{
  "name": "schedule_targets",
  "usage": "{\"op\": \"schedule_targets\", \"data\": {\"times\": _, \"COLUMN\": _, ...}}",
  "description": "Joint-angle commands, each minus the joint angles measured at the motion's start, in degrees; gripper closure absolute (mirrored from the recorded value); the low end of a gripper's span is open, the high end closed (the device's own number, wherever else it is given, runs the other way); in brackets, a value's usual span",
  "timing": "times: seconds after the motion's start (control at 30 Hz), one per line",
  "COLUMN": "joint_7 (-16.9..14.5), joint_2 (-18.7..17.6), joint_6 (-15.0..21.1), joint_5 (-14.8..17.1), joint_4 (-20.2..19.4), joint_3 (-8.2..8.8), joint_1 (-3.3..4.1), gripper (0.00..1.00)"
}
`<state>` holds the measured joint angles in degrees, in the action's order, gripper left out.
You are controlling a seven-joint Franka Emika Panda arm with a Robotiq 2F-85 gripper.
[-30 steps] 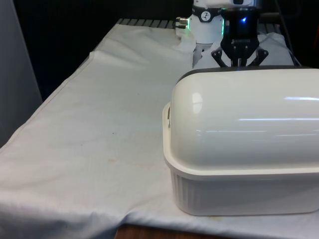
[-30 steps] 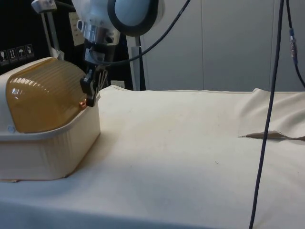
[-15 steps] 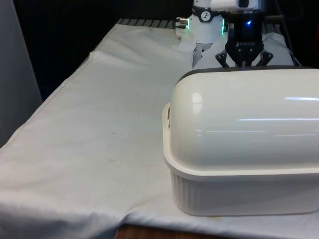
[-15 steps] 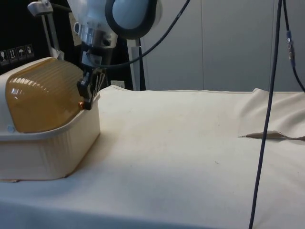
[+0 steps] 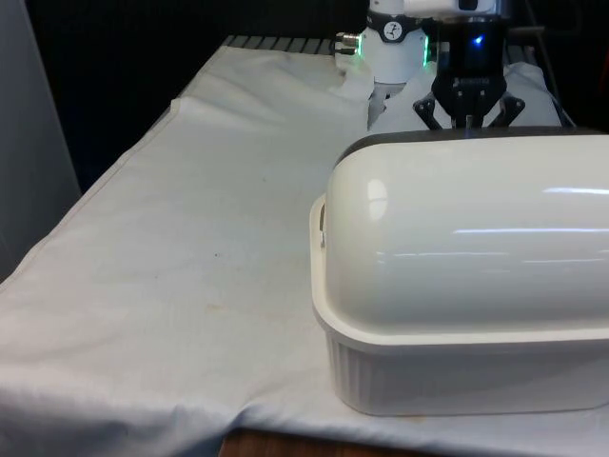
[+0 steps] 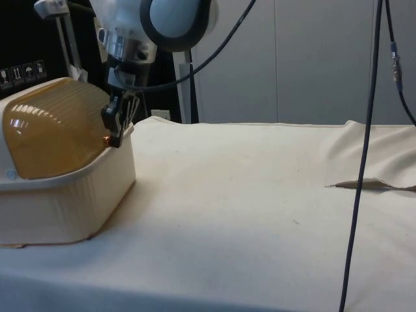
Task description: Open the lid, then close it.
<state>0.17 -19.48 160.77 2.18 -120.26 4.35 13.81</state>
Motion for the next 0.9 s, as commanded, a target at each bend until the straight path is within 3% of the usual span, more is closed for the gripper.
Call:
{"op": "schedule_targets", "data": {"times": 0.0, "joint_7": 0.23, "joint_2": 0.23, "joint_6": -0.4, "joint_5": -0.29, "joint_4": 0.34, "joint_3": 0.23, "joint_1": 0.11, "gripper": 1.0}}
{"op": "schedule_targets", "data": {"times": 0.87, "joint_7": -0.17, "joint_2": 2.01, "joint_6": -0.74, "joint_5": -0.46, "joint_4": 3.04, "joint_3": 0.34, "joint_1": 0.0, "gripper": 1.0}}
